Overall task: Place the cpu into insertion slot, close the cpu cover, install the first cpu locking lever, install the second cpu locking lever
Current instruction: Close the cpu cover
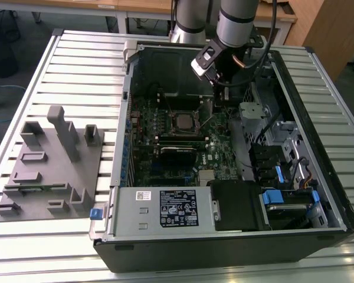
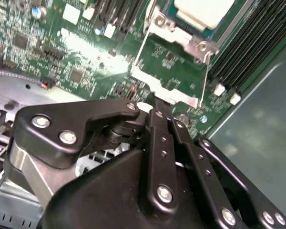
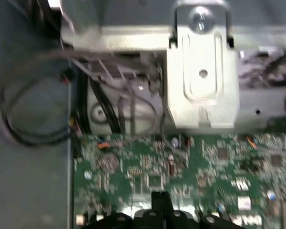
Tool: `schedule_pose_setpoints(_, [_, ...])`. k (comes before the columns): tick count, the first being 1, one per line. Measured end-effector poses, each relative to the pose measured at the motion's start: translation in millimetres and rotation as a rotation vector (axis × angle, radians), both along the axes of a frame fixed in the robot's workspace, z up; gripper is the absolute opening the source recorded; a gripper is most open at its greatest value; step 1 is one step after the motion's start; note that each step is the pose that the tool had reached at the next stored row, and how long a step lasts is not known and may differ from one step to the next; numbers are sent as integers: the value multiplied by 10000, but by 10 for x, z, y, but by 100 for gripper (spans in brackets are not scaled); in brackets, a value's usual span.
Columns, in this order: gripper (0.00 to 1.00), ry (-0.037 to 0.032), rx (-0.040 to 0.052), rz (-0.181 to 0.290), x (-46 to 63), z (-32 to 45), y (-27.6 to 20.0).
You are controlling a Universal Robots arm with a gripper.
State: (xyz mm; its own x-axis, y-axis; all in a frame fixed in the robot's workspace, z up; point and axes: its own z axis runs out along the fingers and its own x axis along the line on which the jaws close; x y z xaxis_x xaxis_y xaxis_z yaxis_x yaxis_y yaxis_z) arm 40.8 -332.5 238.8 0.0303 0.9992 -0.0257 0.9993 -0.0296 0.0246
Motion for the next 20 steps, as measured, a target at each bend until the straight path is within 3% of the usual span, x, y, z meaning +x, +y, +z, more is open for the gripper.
schedule_pose_setpoints(14, [10,0,0,-94,-430,-1,0])
schedule_pose_setpoints(20, [10,0,0,-113,-448,-2,0])
